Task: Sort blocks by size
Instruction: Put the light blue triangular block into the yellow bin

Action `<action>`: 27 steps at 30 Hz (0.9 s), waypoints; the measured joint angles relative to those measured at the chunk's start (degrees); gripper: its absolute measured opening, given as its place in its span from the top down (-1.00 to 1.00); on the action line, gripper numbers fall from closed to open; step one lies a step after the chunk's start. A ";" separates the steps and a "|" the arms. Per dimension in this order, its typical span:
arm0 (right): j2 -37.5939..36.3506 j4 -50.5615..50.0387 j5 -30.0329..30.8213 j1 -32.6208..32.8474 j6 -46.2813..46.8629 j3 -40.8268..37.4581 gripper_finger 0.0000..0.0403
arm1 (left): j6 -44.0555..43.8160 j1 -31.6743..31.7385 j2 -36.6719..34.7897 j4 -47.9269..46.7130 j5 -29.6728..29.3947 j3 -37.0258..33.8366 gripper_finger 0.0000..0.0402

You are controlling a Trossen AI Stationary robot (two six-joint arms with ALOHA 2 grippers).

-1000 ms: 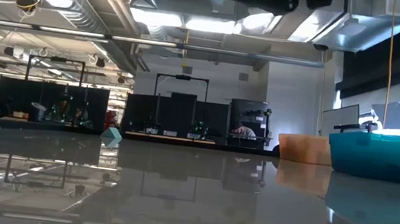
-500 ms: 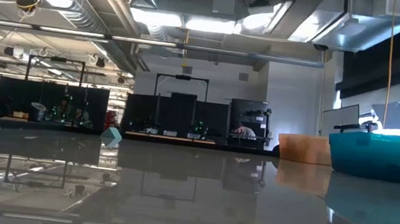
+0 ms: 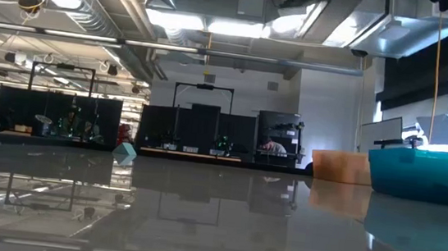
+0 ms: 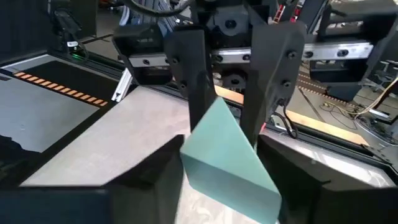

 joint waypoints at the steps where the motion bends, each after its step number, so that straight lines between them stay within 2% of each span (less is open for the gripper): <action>1: 0.00 -0.16 0.00 0.00 -0.02 0.00 0.12 | -0.03 0.02 0.00 -0.07 -0.04 0.00 0.64; 4: 0.00 -0.34 0.16 0.00 -0.43 0.00 0.30 | -1.62 0.03 0.00 -0.30 -0.12 0.00 0.64; 9: 0.00 -0.51 0.09 0.00 -0.87 0.00 0.30 | -4.34 0.02 0.00 -0.26 -0.08 0.00 0.61; 17: -1.13 -2.26 2.29 0.10 -0.60 0.16 0.30 | -4.06 -1.37 -1.41 -2.74 0.16 0.04 0.20; 21: -5.12 -9.43 3.96 2.05 2.72 -0.04 0.31 | -6.78 -3.89 -5.75 -12.47 -0.57 -0.16 0.15; 25: -9.91 -21.17 3.25 6.97 9.89 -0.04 0.31 | -17.02 -6.91 -9.84 -24.43 0.51 0.00 0.15; 27: -12.31 -27.31 5.11 9.42 16.55 0.02 0.31 | -22.92 -7.55 -10.68 -29.01 -0.35 0.02 0.15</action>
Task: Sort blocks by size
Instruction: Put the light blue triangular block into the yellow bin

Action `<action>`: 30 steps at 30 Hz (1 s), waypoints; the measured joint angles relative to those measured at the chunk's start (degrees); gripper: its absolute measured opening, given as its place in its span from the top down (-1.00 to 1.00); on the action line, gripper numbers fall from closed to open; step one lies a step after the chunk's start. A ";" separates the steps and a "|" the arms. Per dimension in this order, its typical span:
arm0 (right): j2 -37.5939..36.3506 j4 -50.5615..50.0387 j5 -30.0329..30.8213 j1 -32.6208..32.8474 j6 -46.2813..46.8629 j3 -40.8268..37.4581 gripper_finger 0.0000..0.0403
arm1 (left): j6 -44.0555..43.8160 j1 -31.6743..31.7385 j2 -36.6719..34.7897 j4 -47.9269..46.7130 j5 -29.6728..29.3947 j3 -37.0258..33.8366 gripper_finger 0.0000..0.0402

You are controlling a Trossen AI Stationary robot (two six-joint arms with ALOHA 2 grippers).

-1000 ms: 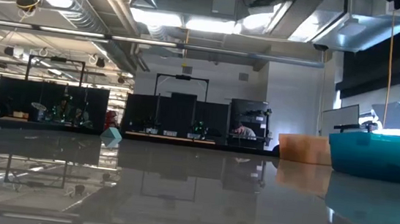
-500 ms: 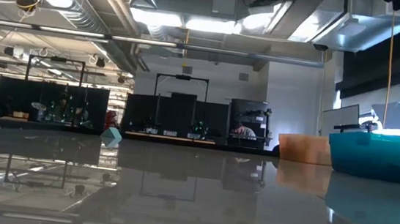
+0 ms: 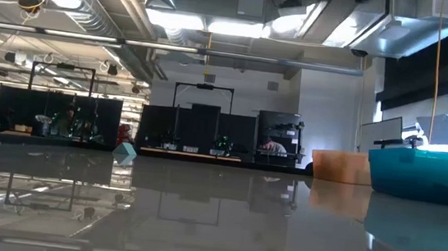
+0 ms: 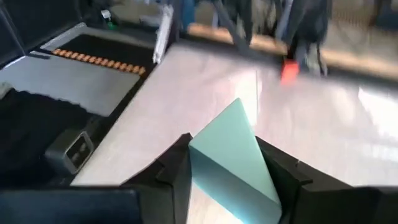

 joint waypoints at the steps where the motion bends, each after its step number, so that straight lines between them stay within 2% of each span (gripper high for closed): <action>1: -0.99 -3.09 0.54 1.13 3.77 0.00 0.31 | -2.60 -0.51 -0.28 -2.49 -0.18 -0.01 0.15; 6: -4.38 -17.39 -1.34 7.87 26.82 0.00 0.30 | -12.90 -2.73 -0.46 -11.73 0.56 -0.09 0.15; 9: -4.62 -23.97 -5.18 12.04 41.12 0.00 0.30 | -16.09 -2.59 -0.14 -13.25 0.16 -1.00 0.15; 17: -4.60 -40.23 -11.36 22.62 81.53 0.00 0.30 | -17.80 -2.41 -0.14 -13.06 0.22 -1.87 0.15; 20: -4.56 -46.14 -13.07 25.63 93.14 -0.02 0.29 | -17.78 -2.46 -0.14 -13.13 0.20 -1.87 0.15; 24: -4.17 -49.66 -12.81 26.83 101.57 -1.01 0.29 | -17.76 -2.48 -0.14 -13.14 0.25 -1.87 0.15; 27: -4.17 -49.63 -12.08 26.58 103.95 -2.02 0.29 | -17.76 -2.41 -0.14 -13.18 0.22 -1.87 0.15; 30: -4.20 -48.91 -13.93 26.61 104.21 -2.08 0.22 | -17.74 -2.00 -0.14 -13.21 0.22 -1.87 0.15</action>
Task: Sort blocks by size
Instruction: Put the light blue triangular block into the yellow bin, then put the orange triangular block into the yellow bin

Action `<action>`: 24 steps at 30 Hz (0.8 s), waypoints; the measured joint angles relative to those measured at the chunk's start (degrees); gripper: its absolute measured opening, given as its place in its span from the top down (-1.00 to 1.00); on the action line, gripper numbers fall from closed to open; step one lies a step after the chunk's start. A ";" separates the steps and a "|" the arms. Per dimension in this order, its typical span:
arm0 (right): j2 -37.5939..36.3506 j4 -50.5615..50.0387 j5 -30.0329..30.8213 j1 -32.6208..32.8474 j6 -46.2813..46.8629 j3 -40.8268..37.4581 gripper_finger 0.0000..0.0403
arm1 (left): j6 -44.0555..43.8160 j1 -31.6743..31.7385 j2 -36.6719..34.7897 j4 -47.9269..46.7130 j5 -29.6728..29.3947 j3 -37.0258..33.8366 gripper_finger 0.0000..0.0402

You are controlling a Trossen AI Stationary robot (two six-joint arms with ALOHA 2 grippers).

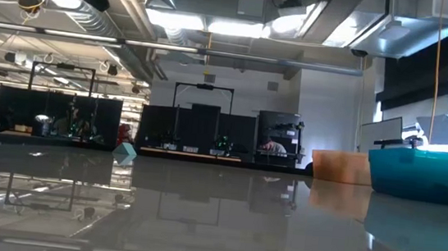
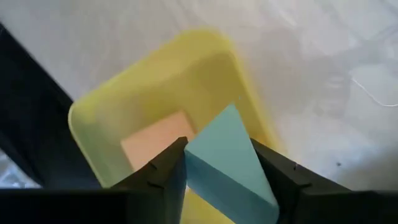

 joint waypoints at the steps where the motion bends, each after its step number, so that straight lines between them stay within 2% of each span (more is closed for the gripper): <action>1: -0.16 0.21 -0.10 0.01 0.05 0.00 0.17 | -0.04 0.24 0.00 -0.01 0.02 0.00 0.15; 10: -4.09 2.50 -0.91 0.00 1.06 0.00 -0.46 | -2.11 1.40 -0.02 -1.98 0.05 0.00 0.15; 12: -5.21 4.11 1.38 0.00 0.71 0.00 -0.56 | -4.91 1.40 -0.12 -5.96 0.59 0.10 0.15; 14: -6.19 5.26 6.06 0.00 -1.16 0.00 -0.63 | -8.98 1.47 -0.18 -12.29 3.76 0.69 0.15; 17: -6.91 7.78 13.70 -1.28 -7.30 0.00 -0.70 | -14.57 1.44 -0.26 -21.44 8.62 1.01 0.15; 19: -6.93 10.32 16.58 -3.53 -13.88 0.00 -0.72 | -18.86 1.44 -0.26 -26.91 11.77 1.01 0.15; 24: -5.61 16.85 16.26 -10.28 -32.02 0.00 -0.70 | -27.00 1.44 -0.31 -36.58 14.98 -0.77 0.15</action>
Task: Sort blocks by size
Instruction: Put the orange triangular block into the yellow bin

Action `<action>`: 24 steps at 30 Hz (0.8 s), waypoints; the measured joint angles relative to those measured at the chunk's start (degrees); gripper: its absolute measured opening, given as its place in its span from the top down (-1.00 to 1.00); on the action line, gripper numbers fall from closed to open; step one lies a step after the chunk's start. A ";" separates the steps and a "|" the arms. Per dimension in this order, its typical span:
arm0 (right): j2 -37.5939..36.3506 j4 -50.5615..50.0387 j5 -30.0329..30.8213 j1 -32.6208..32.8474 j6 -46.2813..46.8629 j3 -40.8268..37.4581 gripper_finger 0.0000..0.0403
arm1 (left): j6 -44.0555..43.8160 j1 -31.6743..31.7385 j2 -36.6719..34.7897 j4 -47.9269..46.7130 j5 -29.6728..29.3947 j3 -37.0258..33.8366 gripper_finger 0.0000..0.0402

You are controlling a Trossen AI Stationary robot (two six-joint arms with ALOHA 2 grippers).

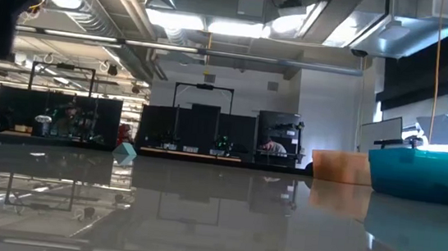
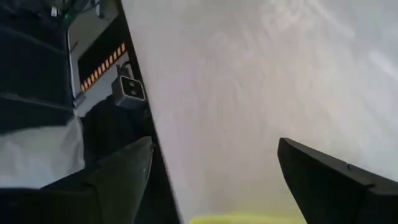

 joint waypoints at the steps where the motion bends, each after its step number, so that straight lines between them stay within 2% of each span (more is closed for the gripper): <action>1: 0.22 0.96 -0.37 -1.48 -3.58 0.00 -0.70 | -0.72 0.04 -0.01 -0.78 1.33 -0.80 0.15; 5: 1.22 3.04 -1.19 -6.71 -15.54 0.02 -0.69 | 0.33 0.28 -0.02 0.09 6.69 -4.22 0.15; 9: 2.88 2.96 -1.45 -10.53 -22.90 0.02 -0.69 | 2.29 1.34 0.00 1.01 11.60 -7.06 0.13; 17: 8.22 2.99 -6.06 -15.95 -28.69 0.02 -0.69 | 6.71 7.63 0.00 0.56 17.11 -10.14 -0.17; 24: 11.88 3.52 -6.81 -17.98 -30.49 0.02 -0.69 | 15.61 13.08 0.86 -0.45 18.35 -15.04 -0.20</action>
